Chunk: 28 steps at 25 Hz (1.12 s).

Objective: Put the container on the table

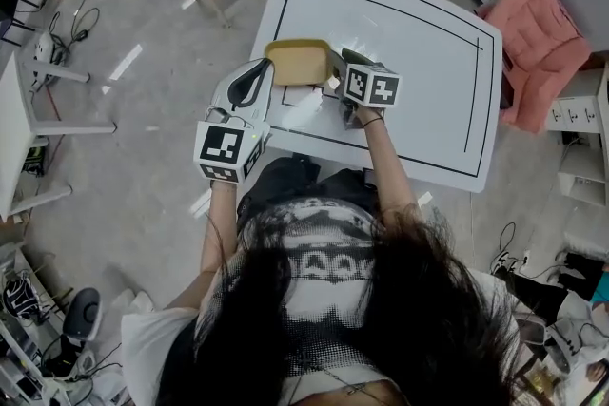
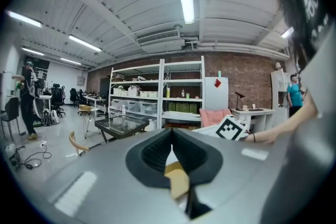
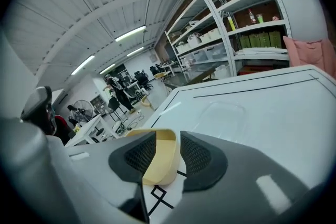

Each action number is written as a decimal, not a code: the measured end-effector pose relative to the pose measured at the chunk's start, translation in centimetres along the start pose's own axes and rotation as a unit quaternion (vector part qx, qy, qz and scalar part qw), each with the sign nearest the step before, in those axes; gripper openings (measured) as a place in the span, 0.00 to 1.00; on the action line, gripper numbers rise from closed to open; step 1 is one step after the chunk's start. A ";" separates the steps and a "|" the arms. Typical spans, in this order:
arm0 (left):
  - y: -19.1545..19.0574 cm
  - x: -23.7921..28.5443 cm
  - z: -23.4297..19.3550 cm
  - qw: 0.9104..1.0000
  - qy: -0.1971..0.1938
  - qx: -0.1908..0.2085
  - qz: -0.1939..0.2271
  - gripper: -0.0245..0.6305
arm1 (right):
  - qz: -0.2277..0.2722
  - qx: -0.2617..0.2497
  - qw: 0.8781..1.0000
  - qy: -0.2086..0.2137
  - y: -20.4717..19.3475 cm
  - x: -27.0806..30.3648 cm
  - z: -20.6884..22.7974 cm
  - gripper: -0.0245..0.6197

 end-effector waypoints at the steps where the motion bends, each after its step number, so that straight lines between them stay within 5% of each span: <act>1: -0.1 0.1 0.1 1.000 -0.003 -0.002 0.000 0.04 | 0.009 0.000 1.000 0.004 0.3 -0.7 -0.1 0.26; 18: -1.6 1.1 5.8 0.999 -0.047 -0.020 -0.009 0.04 | 0.095 -0.040 0.994 0.047 1.2 -14.1 -0.5 0.17; 28: -0.8 -1.1 15.4 0.997 -0.072 -0.002 -0.001 0.04 | 0.134 -0.044 0.989 0.049 -2.3 -24.8 1.3 0.15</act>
Point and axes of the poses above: the fingertips, and each gripper's own axes: x forward along the fingers, z to its right, y out of its top, the point moved 1 cm from there along -x, backward along the fingers, and after that the axes turned 8 degrees about -y, right-handed, at the moved point
